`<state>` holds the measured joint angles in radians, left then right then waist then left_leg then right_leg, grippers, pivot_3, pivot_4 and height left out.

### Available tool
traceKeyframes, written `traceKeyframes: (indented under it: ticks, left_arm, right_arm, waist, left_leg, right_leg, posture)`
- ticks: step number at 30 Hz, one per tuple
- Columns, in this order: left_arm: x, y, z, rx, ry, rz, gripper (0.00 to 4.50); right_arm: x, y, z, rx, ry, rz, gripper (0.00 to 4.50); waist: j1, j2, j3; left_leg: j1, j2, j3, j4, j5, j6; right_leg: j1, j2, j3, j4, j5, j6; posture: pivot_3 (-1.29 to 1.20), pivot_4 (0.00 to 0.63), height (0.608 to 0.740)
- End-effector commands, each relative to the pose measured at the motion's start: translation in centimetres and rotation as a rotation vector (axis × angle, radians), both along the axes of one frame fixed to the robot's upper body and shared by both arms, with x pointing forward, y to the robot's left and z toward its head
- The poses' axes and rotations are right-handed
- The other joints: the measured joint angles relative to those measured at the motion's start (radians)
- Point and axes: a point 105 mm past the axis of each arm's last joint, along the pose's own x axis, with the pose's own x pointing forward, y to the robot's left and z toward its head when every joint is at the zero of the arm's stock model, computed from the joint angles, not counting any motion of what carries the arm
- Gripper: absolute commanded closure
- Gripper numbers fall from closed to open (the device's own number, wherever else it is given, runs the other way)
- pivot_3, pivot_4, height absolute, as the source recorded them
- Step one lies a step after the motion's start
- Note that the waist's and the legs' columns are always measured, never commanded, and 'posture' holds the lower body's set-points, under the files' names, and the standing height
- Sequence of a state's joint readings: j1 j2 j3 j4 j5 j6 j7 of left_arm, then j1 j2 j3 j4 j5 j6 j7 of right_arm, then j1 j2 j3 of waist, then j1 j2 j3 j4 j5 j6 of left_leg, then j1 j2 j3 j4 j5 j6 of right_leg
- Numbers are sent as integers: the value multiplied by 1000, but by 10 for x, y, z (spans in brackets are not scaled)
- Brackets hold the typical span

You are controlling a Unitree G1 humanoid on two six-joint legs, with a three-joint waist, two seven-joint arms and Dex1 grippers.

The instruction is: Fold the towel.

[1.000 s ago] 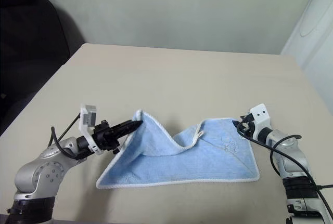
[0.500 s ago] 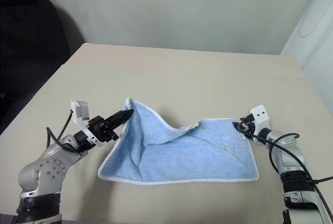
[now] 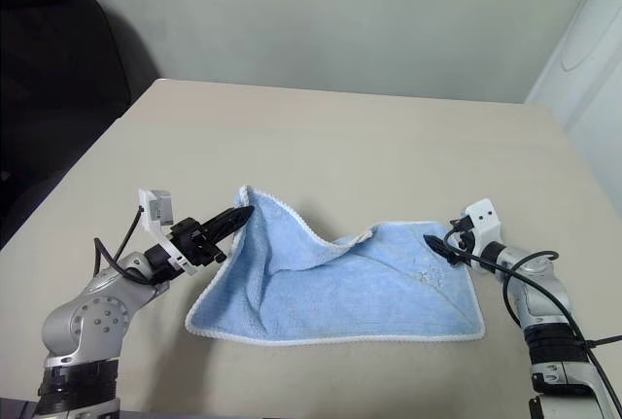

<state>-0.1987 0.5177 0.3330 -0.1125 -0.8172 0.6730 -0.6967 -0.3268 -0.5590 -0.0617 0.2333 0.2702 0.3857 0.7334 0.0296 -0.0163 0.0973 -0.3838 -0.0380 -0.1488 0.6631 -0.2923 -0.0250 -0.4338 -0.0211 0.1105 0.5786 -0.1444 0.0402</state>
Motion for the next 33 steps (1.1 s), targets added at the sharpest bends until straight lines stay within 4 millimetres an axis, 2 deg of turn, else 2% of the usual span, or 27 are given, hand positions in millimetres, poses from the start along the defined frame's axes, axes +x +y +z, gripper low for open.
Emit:
traceKeyframes:
  ticks: [1, 4, 7, 17, 21, 26, 30, 33]
  left_arm:
    - [2, -2, 10, 11, -56, -6, 4500]
    - [2, -2, 10, 12, -56, -4, 4500]
    - [3, -2, 10, 11, -57, -3, 4500]
    - [4, -1, 10, 11, -58, 1, 4500]
    - [3, 3, 16, -1, -77, 19, 4500]
    - [8, 8, 38, -16, -151, 60, 4500]
    - [26, 6, 66, 3, -235, 98, 4500]
    - [45, -1, 81, 20, -276, 111, 4500]
  right_arm:
    - [-5, -3, -5, -24, 31, 4, 99]
    - [-5, -4, -7, -18, 39, 1, 99]
    - [-6, -2, -7, -5, 42, 5, 978]
    - [-9, -3, -3, 41, 33, -8, 4416]
    - [-11, -11, 14, 50, -23, -35, 4471]
    - [-11, -34, 41, 37, -105, -118, 4471]
    - [-1, -59, 83, 19, -234, -221, 4471]
    - [11, -69, 104, 13, -296, -277, 4471]
  waist:
    - [0, 0, 0]
    - [1, -2, 1]
    - [1, -2, 1]
    - [0, -3, 1]
    - [1, -3, 2]
    - [2, -1, 6]
    - [5, -2, 8]
    - [4, -1, 9]
  left_leg:
    - [0, 0, 0, 0, 0, 0]
    - [1, 0, 0, 0, 0, 0]
    - [1, 0, 0, 0, 0, 0]
    - [1, 0, 0, 0, 0, 0]
    - [1, 0, 0, 0, 0, 0]
    - [0, 0, 0, 0, 1, 0]
    - [0, -1, 0, 1, 2, 1]
    - [1, -1, 0, 1, 2, 1]
  right_leg:
    - [0, 0, 0, 0, 0, 0]
    - [1, 0, 0, 0, 0, 0]
    - [1, 0, 0, 0, 0, 0]
    - [1, 1, 0, 0, 0, 0]
    - [1, 1, 0, 0, 0, 0]
    - [1, 0, 0, 0, 0, 0]
    - [2, 0, 1, 0, 0, 0]
    - [2, 0, 1, 0, 1, -1]
  posture:
    - [0, 150, 740]
    - [0, 150, 740]
    - [0, 150, 740]
    - [0, 150, 740]
    - [0, 150, 740]
    - [0, 150, 740]
    - [0, 150, 740]
    - [0, 150, 740]
